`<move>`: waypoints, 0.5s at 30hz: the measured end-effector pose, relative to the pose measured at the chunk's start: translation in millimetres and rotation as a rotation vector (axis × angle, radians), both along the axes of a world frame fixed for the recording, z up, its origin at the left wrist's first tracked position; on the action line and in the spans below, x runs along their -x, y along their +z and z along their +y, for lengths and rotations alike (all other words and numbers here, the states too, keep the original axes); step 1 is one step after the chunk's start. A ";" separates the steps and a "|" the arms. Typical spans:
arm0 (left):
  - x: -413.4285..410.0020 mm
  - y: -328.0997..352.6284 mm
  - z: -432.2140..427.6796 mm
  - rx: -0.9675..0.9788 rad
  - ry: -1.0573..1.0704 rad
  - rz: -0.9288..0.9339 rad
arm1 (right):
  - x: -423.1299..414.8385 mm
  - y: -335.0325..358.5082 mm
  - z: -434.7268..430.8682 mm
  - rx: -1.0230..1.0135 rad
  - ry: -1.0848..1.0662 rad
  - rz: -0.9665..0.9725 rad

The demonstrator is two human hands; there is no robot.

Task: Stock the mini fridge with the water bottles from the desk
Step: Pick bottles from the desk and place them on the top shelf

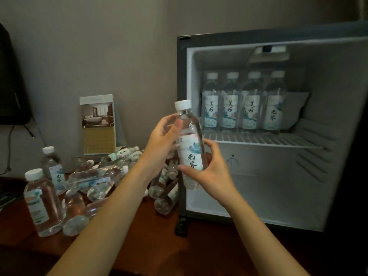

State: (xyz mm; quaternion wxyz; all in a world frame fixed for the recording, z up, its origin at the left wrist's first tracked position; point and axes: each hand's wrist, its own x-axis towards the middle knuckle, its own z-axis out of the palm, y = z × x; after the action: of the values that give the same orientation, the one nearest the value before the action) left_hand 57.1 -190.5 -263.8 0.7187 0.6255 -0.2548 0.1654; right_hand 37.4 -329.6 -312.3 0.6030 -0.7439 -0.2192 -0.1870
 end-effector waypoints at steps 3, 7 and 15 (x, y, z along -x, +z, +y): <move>0.8 2.8 -29.7 -0.056 -0.084 -0.023 | 4.3 11.2 -27.5 0.046 -0.171 -0.119; -1.6 13.4 -71.1 -0.096 -0.155 -0.054 | 2.2 18.3 -62.2 0.071 -0.374 -0.230; -23.3 49.9 -156.2 -0.182 -0.201 -0.113 | -18.2 39.8 -131.7 -0.046 -0.621 -0.412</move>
State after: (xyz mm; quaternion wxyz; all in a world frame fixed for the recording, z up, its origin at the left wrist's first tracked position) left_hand 80.3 -346.7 -213.9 0.6565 0.6491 -0.3701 0.1037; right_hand 55.6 -461.3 -272.4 0.4774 -0.7078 -0.0954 -0.5119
